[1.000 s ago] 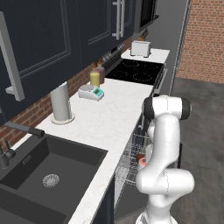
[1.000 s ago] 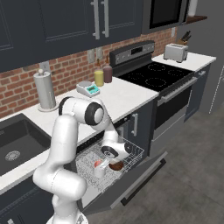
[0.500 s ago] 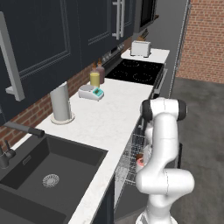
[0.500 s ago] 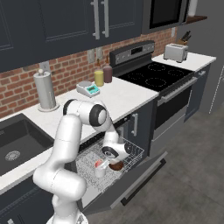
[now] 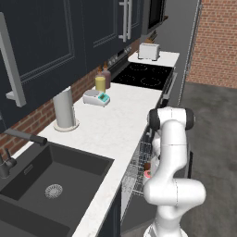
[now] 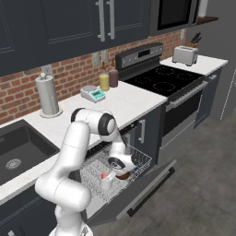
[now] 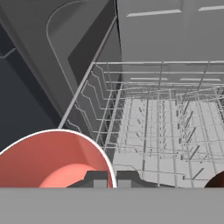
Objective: Pick up the cup and bowl from the counter, place them in the dishwasher, and close the dishwasher door.
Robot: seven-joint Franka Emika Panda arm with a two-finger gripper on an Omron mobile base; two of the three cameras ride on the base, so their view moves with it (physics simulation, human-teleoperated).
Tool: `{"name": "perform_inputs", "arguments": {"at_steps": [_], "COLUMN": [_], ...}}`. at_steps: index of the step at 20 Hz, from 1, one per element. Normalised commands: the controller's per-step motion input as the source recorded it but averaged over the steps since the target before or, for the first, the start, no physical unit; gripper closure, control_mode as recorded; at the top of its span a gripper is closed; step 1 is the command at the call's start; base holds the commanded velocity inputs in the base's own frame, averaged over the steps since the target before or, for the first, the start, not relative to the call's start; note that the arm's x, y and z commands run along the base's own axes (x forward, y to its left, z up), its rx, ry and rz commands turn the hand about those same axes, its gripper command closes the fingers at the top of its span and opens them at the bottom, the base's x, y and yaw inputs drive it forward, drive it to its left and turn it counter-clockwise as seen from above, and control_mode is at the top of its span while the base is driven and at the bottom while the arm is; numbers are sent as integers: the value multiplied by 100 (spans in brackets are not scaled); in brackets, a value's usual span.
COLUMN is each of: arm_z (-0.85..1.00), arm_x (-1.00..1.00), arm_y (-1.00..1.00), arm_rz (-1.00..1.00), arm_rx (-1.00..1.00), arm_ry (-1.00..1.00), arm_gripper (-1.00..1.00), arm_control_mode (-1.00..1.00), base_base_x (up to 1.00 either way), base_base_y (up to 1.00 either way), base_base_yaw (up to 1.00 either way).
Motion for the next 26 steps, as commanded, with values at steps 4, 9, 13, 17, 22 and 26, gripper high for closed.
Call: {"name": "perform_inputs", "arguments": {"at_steps": [4,9,13,17,22,26], "arm_z": [-26,-26,-20,-20,-25,-2], "arm_x": [16,31,38,34,21,-8], "arm_y": [0,0,0,0,0,-11], "arm_rz": [0,0,0,0,0,0], "arm_rx": [0,0,0,0,0,0], "arm_ry": [0,0,0,0,0,0], "arm_gripper": [100,100,100,100,100,-100], "arm_control_mode": [-100,-100,-100,-100,-100,-100], "base_base_x": [0,0,0,0,0,0], "base_base_y": [0,0,0,0,0,0], "base_base_yaw": [0,0,0,0,0,0]}}
